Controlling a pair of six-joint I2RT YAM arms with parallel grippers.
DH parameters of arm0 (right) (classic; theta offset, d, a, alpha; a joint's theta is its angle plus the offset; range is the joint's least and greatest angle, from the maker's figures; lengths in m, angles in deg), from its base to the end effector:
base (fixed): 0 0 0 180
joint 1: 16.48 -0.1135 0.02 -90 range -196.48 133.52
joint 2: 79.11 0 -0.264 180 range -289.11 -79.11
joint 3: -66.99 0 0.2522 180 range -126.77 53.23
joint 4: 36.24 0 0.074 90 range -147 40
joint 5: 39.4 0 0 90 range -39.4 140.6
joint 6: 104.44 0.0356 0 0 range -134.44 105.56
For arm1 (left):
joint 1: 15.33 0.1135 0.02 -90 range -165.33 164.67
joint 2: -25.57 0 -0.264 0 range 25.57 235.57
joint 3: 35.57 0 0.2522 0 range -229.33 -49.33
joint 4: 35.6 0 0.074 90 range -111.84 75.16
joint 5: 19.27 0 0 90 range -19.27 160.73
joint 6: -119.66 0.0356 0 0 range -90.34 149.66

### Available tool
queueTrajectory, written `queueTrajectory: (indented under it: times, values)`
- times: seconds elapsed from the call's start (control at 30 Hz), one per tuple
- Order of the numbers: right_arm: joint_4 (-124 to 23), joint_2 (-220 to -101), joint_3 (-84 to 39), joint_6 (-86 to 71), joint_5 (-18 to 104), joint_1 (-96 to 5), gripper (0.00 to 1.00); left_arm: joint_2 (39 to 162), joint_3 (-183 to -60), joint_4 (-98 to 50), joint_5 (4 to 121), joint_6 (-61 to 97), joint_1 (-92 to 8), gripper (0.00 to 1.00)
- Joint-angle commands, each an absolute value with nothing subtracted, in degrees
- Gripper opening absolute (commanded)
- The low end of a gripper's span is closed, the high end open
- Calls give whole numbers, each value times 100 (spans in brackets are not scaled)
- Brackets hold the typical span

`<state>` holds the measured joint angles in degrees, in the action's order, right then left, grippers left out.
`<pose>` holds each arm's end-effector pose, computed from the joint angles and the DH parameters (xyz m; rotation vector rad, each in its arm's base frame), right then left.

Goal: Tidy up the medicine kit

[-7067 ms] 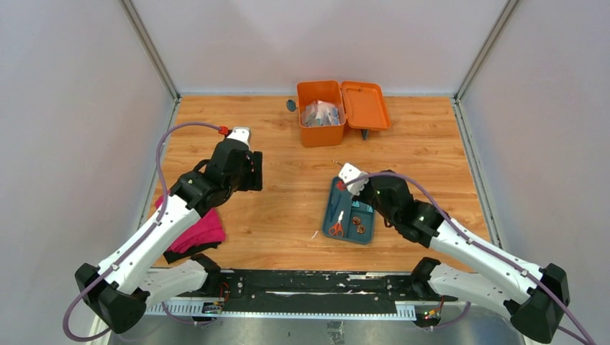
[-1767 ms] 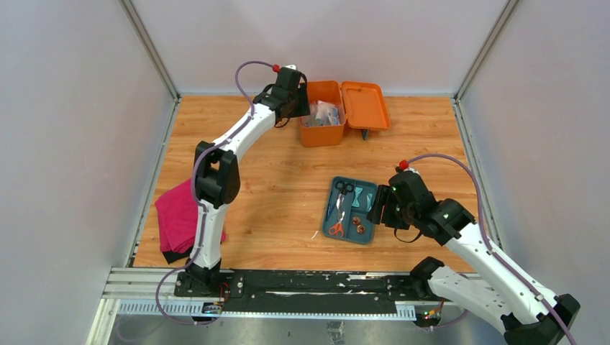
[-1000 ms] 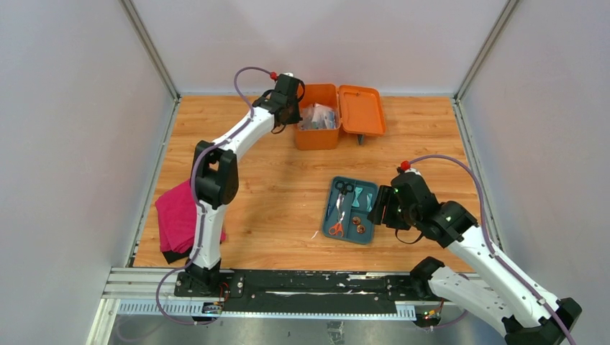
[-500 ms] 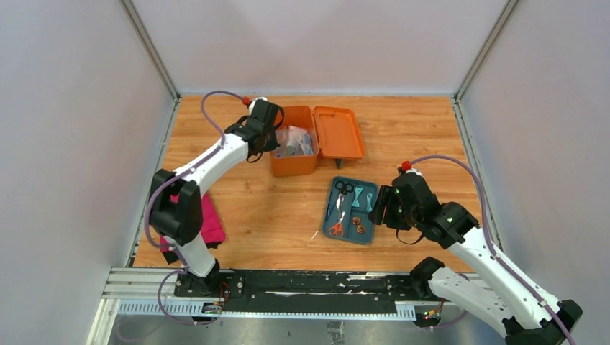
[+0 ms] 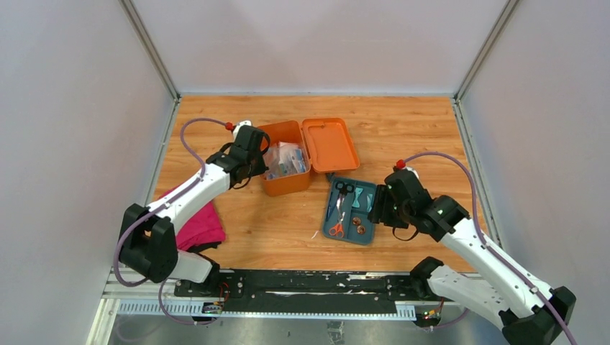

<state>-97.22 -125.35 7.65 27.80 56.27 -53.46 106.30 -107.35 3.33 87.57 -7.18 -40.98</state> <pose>0.1271 0.0913 0.2802 0.1602 2.4621 0.5115 0.2741 -0.1202 0.2547 -0.3644 2.3387 -0.1729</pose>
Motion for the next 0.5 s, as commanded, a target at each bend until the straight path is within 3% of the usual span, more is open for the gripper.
queueTrajectory:
  times: [0.0,0.23,0.47]
  values:
    - [-9800,-12856,502,2698,5842,-5272,57,10166,-10356,204,8619,-943,-4174,0]
    - [-9144,-13702,448,2920,5379,-5284,44,9648,-9870,112,8478,-1042,-4204,14]
    - [-8752,-14649,283,3392,5446,-5512,42,9432,-9833,170,8504,-973,-4204,37]
